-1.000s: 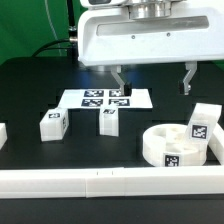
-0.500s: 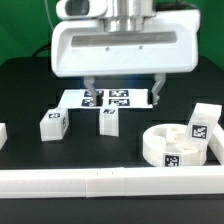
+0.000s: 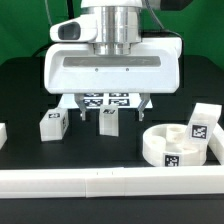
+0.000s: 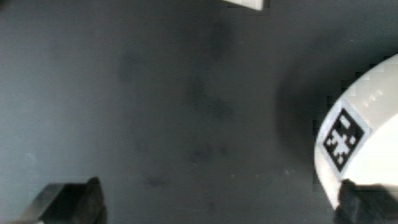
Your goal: Assemble stool
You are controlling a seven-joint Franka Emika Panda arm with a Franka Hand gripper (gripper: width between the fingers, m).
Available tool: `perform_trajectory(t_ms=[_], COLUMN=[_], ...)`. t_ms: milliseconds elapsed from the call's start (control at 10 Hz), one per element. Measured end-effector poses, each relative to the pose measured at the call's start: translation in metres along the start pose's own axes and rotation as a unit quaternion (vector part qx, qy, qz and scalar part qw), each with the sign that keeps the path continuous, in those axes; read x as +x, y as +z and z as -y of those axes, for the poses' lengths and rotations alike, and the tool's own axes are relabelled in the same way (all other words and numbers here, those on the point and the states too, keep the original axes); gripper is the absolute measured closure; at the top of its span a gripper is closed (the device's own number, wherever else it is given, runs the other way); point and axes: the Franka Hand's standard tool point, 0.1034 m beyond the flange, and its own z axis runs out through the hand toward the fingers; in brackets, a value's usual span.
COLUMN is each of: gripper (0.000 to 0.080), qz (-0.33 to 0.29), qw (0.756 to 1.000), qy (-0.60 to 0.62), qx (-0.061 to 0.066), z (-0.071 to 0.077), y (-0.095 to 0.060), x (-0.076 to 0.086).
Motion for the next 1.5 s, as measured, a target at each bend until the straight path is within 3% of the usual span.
perform_trajectory(t_ms=[100,300,400,600,800,1000,1300,1500], gripper=[0.0150,0.0150,0.0150,0.0150,0.0150,0.0150,0.0150,0.0150], qz=[0.001,0.009,0.017,0.023,0.100,0.175,0.284,0.330], qw=[1.000,1.000,1.000,1.000,0.994,0.983,0.956,0.941], qy=[0.000,0.021,0.021,0.022,0.030,0.047,0.068,0.067], qx=[0.000,-0.005,-0.005,-0.003,0.021,0.037,0.036,0.042], z=[-0.001,-0.016,-0.016,-0.015,-0.006,-0.006,-0.005,-0.005], y=[0.001,0.014,0.020,0.019,0.019,0.013,0.002,0.005], x=[-0.001,-0.023,-0.030,-0.030,-0.036,-0.040,-0.045,-0.050])
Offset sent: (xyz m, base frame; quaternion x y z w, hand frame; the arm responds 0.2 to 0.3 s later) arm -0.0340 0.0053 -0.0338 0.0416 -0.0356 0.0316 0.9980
